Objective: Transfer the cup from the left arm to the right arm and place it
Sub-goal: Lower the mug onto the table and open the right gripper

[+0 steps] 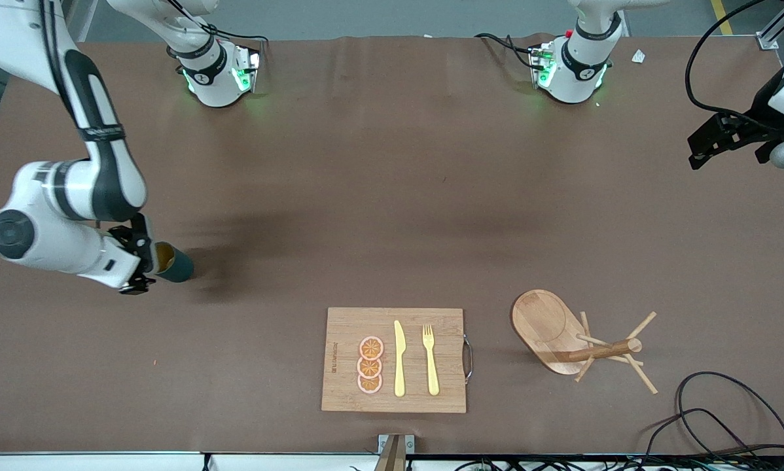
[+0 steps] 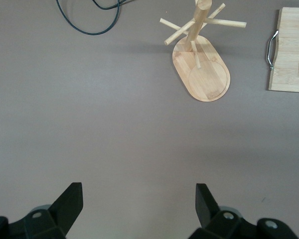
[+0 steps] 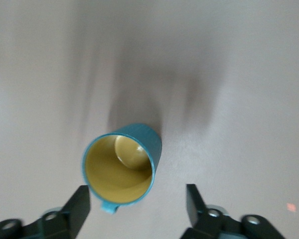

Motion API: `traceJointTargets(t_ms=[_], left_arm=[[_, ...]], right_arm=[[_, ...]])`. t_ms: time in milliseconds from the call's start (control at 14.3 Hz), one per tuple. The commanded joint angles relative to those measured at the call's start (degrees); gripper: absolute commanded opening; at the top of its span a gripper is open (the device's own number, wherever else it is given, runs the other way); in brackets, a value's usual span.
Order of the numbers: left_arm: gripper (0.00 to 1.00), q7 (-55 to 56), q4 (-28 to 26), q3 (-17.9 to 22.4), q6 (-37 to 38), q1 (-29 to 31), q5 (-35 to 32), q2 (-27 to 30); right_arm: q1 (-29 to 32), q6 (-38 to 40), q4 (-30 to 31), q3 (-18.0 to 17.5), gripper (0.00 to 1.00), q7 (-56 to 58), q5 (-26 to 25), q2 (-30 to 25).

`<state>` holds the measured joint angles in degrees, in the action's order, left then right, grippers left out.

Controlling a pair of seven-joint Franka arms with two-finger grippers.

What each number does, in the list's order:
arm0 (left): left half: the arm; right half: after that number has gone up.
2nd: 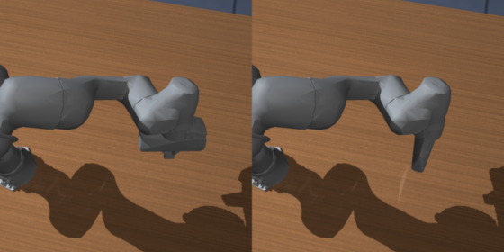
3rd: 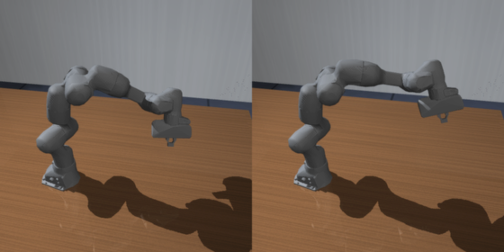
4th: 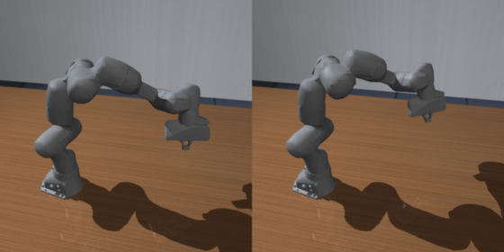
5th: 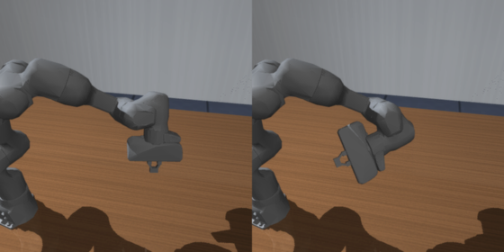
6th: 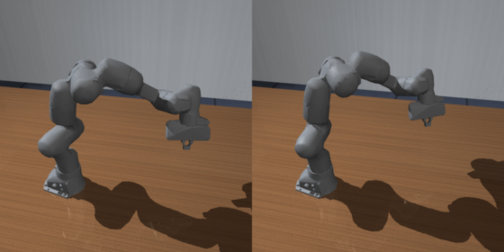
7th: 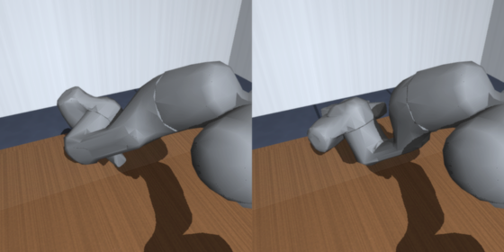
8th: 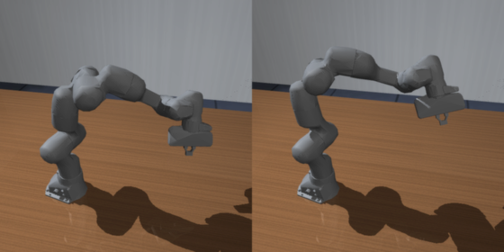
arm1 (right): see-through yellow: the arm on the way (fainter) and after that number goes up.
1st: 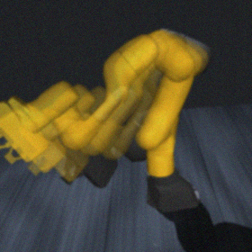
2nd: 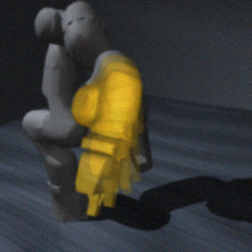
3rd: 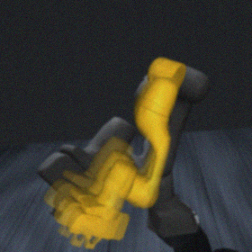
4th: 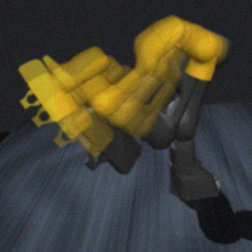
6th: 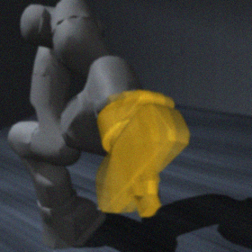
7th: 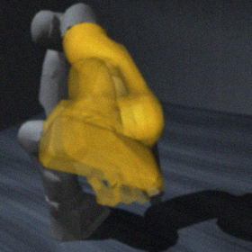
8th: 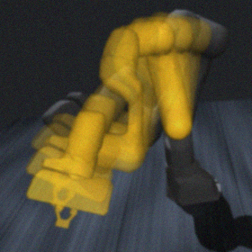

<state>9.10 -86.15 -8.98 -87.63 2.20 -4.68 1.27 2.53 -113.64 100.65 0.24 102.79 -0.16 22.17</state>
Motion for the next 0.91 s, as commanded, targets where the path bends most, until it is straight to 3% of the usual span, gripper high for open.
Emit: traceJointTargets(t_ms=[0, 279, 836], left_arm=[[1.0, -0.75, -0.95, -0.25, -0.7, 0.52, 0.9, 0.66], [1.0, -0.75, -0.95, -0.16, -0.7, 0.52, 0.9, 0.66], [1.0, -1.1, -0.87, -0.34, 0.45, 0.52, 0.99, 1.37]], right_arm=[[2.65, 6.74, -4.23, -0.77, 1.0, -9.84, 5.16, -0.72], [2.39, 10.09, -4.76, -0.95, 1.0, -31.47, 4.82, -6.26], [2.74, 28.37, -17.31, -0.42, 1.0, -72.93, 2.99, -6.62]])
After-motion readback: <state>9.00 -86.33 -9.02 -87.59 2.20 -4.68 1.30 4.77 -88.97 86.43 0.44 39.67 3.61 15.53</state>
